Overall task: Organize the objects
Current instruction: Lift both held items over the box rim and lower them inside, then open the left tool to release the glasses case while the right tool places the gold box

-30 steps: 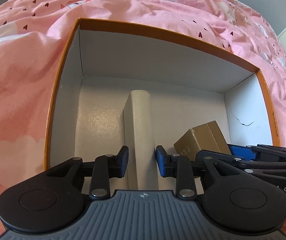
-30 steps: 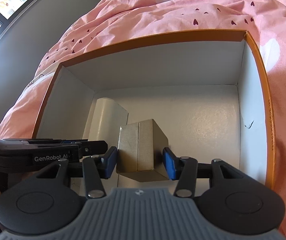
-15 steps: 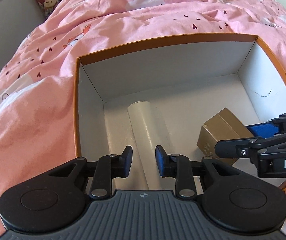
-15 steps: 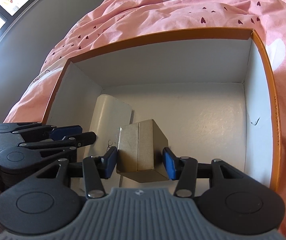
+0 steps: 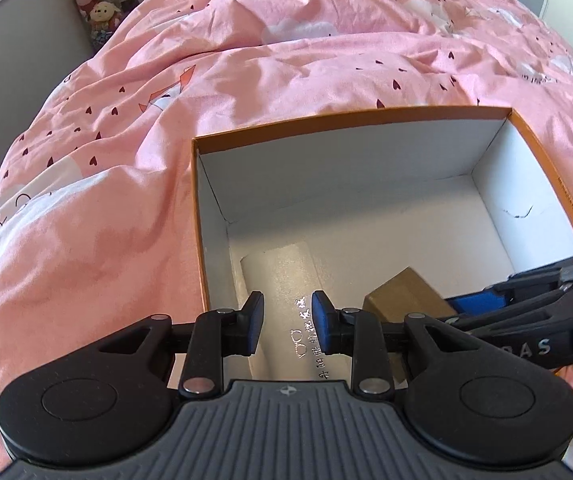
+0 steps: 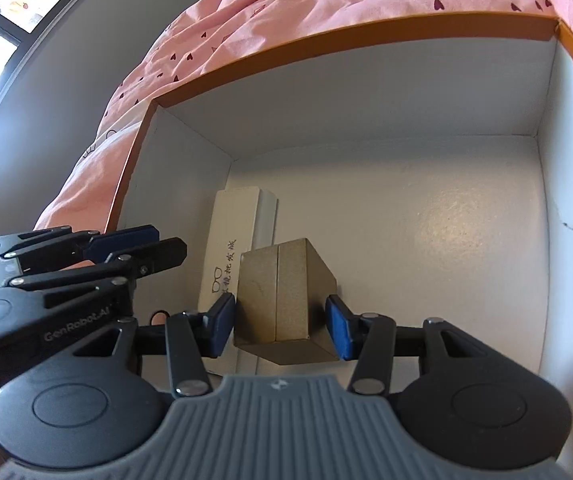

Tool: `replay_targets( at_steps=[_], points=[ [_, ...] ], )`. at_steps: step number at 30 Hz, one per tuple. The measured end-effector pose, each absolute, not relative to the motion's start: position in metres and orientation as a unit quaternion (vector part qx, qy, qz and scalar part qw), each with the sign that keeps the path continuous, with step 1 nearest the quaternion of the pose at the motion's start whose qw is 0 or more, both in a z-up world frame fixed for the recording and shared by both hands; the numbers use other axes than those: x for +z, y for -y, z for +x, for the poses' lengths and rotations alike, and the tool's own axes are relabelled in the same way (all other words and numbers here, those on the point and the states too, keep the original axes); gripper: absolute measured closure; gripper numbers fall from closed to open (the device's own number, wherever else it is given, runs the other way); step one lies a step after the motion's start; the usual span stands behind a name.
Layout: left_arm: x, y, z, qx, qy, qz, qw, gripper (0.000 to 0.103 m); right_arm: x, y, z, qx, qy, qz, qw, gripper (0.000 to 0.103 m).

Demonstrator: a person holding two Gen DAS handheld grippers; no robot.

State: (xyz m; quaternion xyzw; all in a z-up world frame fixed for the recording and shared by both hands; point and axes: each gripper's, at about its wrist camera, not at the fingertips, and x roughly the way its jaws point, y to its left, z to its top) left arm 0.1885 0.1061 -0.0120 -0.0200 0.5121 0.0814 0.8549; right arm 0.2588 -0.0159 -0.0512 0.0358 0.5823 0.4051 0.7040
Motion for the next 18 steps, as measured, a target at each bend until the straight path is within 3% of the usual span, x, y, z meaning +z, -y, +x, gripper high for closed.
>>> replay_targets(
  at_steps=[3, 18],
  points=[
    [-0.004, -0.114, 0.186, 0.080, -0.496, -0.045, 0.863, 0.065, -0.057, 0.006, 0.254, 0.409, -0.590, 0.034, 0.695, 0.052],
    [-0.006, -0.130, 0.190, 0.049, -0.484, -0.070, 0.871, 0.065, -0.054, -0.018, 0.244, 0.441, -0.574, -0.019, 0.690, 0.052]
  ],
)
